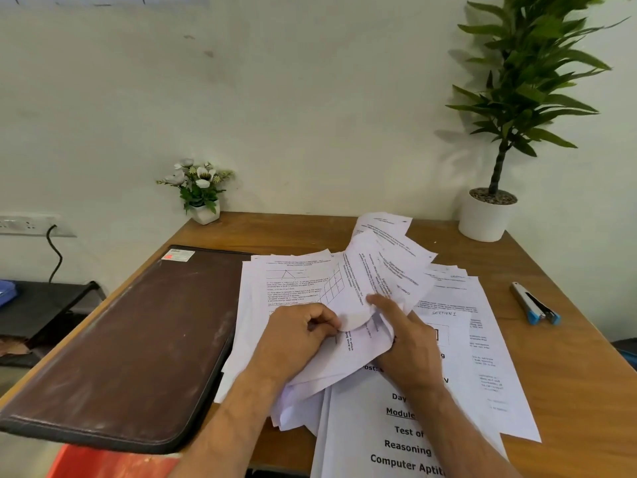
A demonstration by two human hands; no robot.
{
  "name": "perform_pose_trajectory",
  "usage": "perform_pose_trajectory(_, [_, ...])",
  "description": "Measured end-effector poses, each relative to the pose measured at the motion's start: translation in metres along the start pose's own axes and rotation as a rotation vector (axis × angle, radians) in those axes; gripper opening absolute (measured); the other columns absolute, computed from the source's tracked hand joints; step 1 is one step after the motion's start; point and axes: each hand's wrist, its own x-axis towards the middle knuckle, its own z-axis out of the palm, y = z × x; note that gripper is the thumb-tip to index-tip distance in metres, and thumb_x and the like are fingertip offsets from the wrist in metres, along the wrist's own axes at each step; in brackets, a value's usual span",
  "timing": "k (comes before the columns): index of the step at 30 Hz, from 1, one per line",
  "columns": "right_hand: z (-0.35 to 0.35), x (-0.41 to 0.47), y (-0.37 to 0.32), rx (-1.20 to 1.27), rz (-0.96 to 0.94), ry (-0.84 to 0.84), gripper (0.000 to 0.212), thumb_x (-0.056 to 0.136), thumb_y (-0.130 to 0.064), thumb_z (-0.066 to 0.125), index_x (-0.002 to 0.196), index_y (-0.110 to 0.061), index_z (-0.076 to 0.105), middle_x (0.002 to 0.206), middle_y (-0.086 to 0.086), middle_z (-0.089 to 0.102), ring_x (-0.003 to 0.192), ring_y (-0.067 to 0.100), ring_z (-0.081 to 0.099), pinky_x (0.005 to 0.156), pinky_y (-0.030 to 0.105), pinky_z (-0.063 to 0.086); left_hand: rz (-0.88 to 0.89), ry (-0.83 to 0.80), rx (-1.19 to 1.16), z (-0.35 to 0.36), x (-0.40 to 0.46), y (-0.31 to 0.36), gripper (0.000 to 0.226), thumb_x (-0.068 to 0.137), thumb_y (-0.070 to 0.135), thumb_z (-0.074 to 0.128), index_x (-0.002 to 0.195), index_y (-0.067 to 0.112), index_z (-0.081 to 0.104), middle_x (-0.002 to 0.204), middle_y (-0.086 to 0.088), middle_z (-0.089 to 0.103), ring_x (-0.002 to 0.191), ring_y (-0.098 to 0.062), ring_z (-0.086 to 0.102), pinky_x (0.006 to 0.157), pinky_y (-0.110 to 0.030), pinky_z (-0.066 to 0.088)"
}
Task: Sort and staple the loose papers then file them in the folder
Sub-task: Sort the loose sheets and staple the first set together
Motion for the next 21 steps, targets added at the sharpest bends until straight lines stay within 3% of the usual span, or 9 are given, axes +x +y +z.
perform_pose_trajectory(3, [0.004, -0.001, -0.001, 0.03, 0.093, -0.02, 0.058, 0.06, -0.015, 0.082, 0.106, -0.036, 0.055, 0.075, -0.001, 0.058, 0.067, 0.039, 0.064, 0.051, 0.039, 0.054, -0.112, -0.023, -0.099, -0.01, 0.007, 0.004, 0.008, 0.093, 0.027, 0.073, 0.09, 0.029, 0.081, 0.085, 0.015, 0.077, 0.085, 0.0, 0.071, 0.08, -0.015, 0.051])
perform_pose_trajectory(5, [0.003, -0.002, 0.0, 0.033, 0.089, -0.016, 0.061, 0.057, -0.01, 0.082, 0.105, -0.036, 0.055, 0.072, -0.004, 0.052, 0.064, 0.037, 0.062, 0.05, 0.039, 0.052, -0.235, 0.031, -0.143, -0.019, 0.018, -0.001, 0.015, 0.099, 0.021, 0.065, 0.104, 0.027, 0.077, 0.084, 0.007, 0.078, 0.081, -0.007, 0.074, 0.078, -0.019, 0.054])
perform_pose_trajectory(8, [0.003, -0.001, 0.001, 0.049, 0.078, -0.005, 0.064, 0.055, -0.008, 0.082, 0.106, -0.035, 0.056, 0.074, 0.004, 0.062, 0.064, 0.036, 0.063, 0.05, 0.038, 0.053, -0.405, 0.01, 0.15, -0.03, 0.041, -0.017, 0.02, 0.091, 0.017, 0.071, 0.11, 0.022, 0.075, 0.097, 0.002, 0.075, 0.085, -0.012, 0.07, 0.075, -0.018, 0.049])
perform_pose_trajectory(11, [0.005, -0.003, 0.002, 0.051, 0.086, -0.011, 0.061, 0.056, -0.009, 0.081, 0.105, -0.034, 0.057, 0.078, 0.008, 0.066, 0.065, 0.036, 0.064, 0.05, 0.04, 0.054, -0.547, 0.043, 0.577, -0.031, 0.054, -0.025, 0.04, 0.081, 0.036, 0.078, 0.113, 0.016, 0.064, 0.122, -0.007, 0.06, 0.114, -0.025, 0.053, 0.083, -0.03, 0.041])
perform_pose_trajectory(12, [0.005, -0.003, 0.003, 0.046, 0.078, -0.011, 0.06, 0.056, -0.009, 0.082, 0.104, -0.034, 0.057, 0.078, 0.008, 0.066, 0.065, 0.036, 0.064, 0.049, 0.04, 0.054, -0.574, 0.073, 0.622, -0.028, 0.056, -0.024, 0.048, 0.081, 0.038, 0.077, 0.118, 0.014, 0.058, 0.128, -0.01, 0.052, 0.12, -0.028, 0.045, 0.087, -0.033, 0.041])
perform_pose_trajectory(17, [0.007, 0.0, -0.001, 0.054, 0.068, -0.004, 0.06, 0.054, -0.007, 0.083, 0.102, -0.032, 0.059, 0.077, 0.008, 0.066, 0.062, 0.036, 0.064, 0.047, 0.038, 0.053, -0.668, 0.216, 0.508, -0.021, 0.063, -0.015, 0.079, 0.08, 0.036, 0.082, 0.14, 0.016, 0.036, 0.139, -0.011, 0.035, 0.129, -0.031, 0.033, 0.09, -0.044, 0.046])
perform_pose_trajectory(21, [0.006, -0.002, 0.001, 0.065, 0.077, -0.005, 0.058, 0.058, -0.009, 0.083, 0.104, -0.033, 0.058, 0.08, 0.008, 0.068, 0.066, 0.036, 0.065, 0.049, 0.041, 0.055, -0.652, 0.323, 0.4, -0.021, 0.065, -0.021, 0.079, 0.084, 0.023, 0.08, 0.142, 0.011, 0.03, 0.137, -0.015, 0.035, 0.126, -0.036, 0.038, 0.089, -0.045, 0.046])
